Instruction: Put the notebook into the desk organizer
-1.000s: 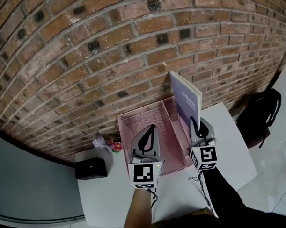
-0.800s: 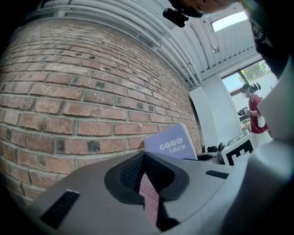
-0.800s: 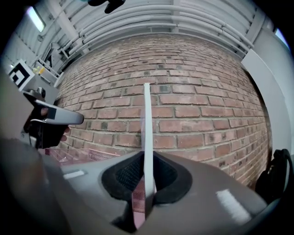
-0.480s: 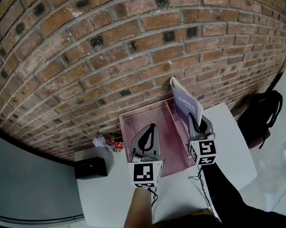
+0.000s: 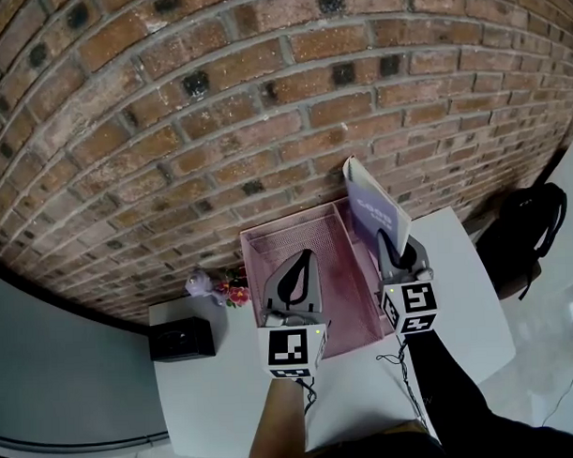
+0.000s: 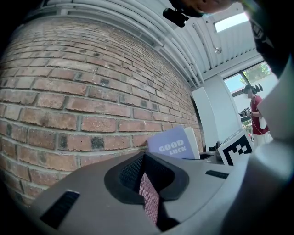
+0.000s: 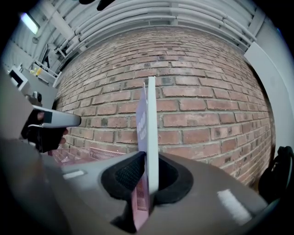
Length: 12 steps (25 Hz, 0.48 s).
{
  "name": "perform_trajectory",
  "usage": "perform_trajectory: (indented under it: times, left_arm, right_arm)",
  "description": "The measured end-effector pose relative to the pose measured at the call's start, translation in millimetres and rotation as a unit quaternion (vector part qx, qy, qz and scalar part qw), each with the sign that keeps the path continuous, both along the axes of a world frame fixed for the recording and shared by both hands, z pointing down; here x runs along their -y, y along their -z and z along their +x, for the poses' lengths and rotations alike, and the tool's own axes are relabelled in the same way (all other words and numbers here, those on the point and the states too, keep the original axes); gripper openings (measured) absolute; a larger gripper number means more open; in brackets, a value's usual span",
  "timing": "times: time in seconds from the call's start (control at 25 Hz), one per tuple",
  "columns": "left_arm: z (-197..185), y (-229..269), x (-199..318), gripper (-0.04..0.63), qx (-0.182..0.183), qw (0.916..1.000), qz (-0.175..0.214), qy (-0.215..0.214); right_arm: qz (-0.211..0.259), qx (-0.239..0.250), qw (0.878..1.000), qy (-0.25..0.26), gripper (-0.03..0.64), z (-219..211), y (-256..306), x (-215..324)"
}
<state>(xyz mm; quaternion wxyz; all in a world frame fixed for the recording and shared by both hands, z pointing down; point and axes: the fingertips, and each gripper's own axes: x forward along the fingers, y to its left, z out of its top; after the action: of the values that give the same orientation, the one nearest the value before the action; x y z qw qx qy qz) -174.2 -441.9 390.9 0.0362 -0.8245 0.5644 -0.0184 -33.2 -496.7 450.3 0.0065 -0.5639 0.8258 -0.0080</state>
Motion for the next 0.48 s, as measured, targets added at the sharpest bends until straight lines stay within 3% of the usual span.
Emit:
perform_trajectory:
  times: [0.48]
  left_arm:
    - [-8, -12, 0, 0.006, -0.001, 0.9999, -0.012, 0.001]
  right_arm:
    - [-0.030, -0.005, 0.999, -0.029, 0.034, 4, -37, -4]
